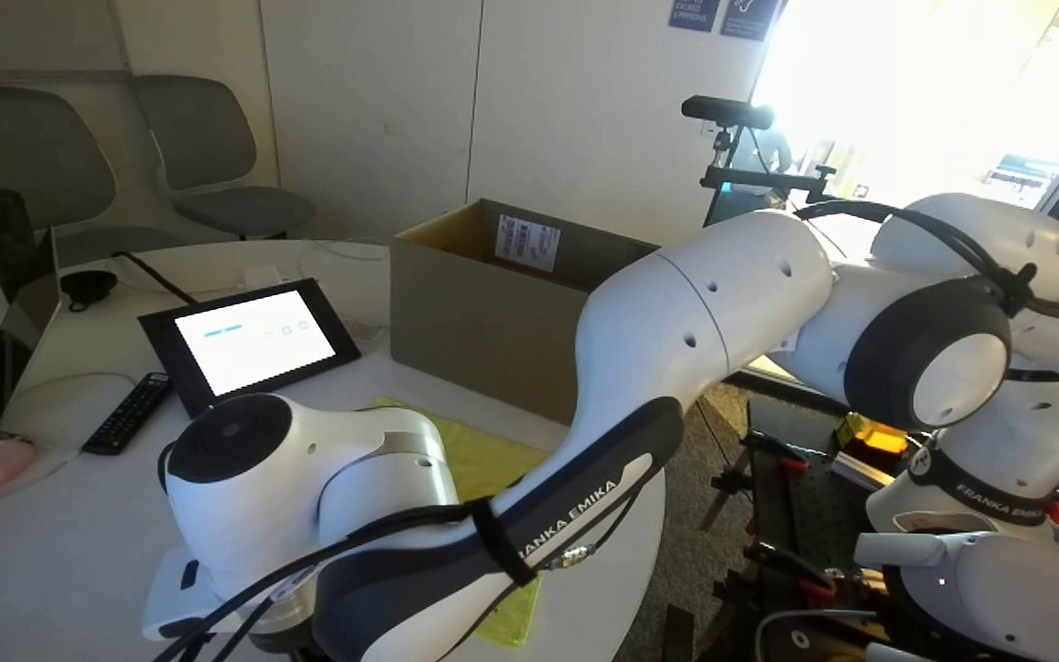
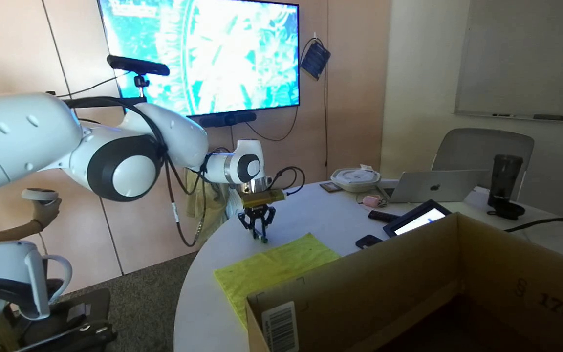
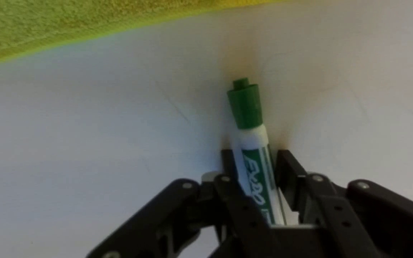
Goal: Put the marker on the towel, fold the towel then put it in the box
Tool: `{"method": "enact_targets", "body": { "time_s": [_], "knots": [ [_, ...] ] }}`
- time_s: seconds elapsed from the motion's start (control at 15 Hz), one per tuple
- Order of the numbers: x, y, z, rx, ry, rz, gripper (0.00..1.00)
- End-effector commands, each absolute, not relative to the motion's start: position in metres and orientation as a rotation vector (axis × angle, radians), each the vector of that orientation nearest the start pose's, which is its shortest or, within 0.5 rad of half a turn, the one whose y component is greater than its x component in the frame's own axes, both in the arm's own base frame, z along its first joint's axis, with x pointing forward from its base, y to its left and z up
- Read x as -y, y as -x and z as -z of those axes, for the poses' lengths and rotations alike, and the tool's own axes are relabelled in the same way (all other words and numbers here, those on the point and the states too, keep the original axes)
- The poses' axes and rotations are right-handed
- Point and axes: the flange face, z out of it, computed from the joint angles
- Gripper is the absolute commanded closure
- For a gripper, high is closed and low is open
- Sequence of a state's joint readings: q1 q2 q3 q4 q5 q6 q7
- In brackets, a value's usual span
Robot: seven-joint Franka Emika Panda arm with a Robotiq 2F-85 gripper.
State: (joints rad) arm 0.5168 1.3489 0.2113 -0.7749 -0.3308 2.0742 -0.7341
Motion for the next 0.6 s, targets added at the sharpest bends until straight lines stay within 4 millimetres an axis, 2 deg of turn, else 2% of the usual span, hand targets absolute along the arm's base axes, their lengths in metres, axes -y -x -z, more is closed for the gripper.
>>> {"method": "enact_targets", "body": {
  "time_s": [0.0, 0.07, 0.13, 0.33, 0.53],
  "knots": [
    [-0.451, -0.646, -0.090, 2.174, 2.387, -0.053, 0.92],
    [-0.450, -0.645, -0.090, 2.173, 2.393, -0.055, 0.95],
    [-0.451, -0.644, -0.091, 2.177, 2.397, -0.054, 0.91],
    [-0.453, -0.642, -0.097, 2.158, 2.417, -0.064, 0.91],
    [-0.453, -0.641, -0.117, 2.091, 2.456, -0.088, 0.94]
  ]
}}
